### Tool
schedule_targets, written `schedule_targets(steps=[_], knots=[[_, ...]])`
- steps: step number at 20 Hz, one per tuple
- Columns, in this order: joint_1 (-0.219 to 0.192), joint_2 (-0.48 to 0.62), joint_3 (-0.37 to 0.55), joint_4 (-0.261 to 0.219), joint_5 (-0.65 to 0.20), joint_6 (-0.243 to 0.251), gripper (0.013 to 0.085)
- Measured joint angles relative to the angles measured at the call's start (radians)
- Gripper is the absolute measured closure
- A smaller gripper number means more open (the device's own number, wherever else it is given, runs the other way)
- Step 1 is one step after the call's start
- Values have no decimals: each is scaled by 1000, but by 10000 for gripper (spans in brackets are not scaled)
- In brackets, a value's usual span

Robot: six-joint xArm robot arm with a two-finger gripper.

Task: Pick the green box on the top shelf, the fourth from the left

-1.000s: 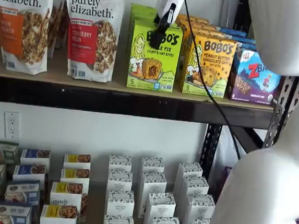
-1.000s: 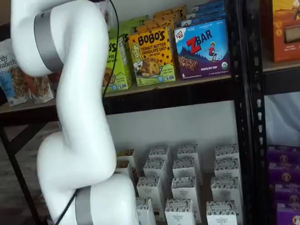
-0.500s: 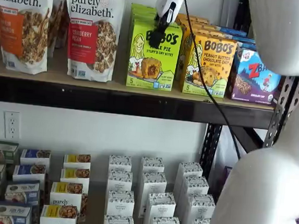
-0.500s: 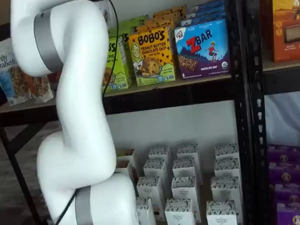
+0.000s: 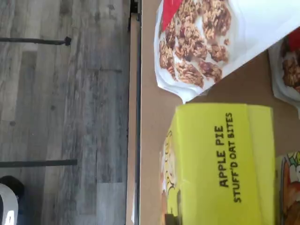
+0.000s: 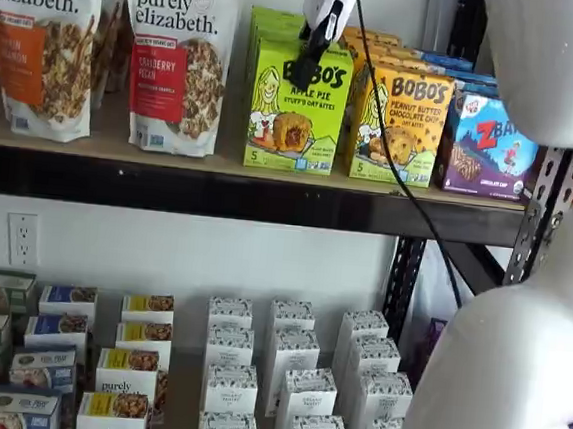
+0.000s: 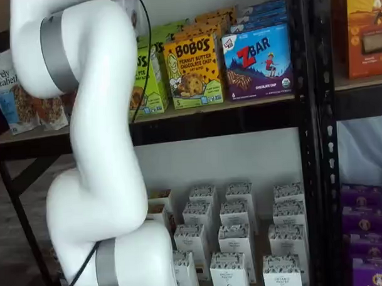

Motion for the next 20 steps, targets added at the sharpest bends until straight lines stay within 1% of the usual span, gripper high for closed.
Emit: schedule_targets(steps=[4,10,11,12,14,16,20], knots=[[-2,-14,15,-4,-12,-2,610],[3,-39,62,0,-89,-1,610],[6,-40,65,-3,-98,1,650],[7,-40,66,-4,-101,2,650],[11,-37,66,-8,-101,5,730],[13,-35,64,-9,-101,7,730],[14,-19,41,-4,-72,9,730]])
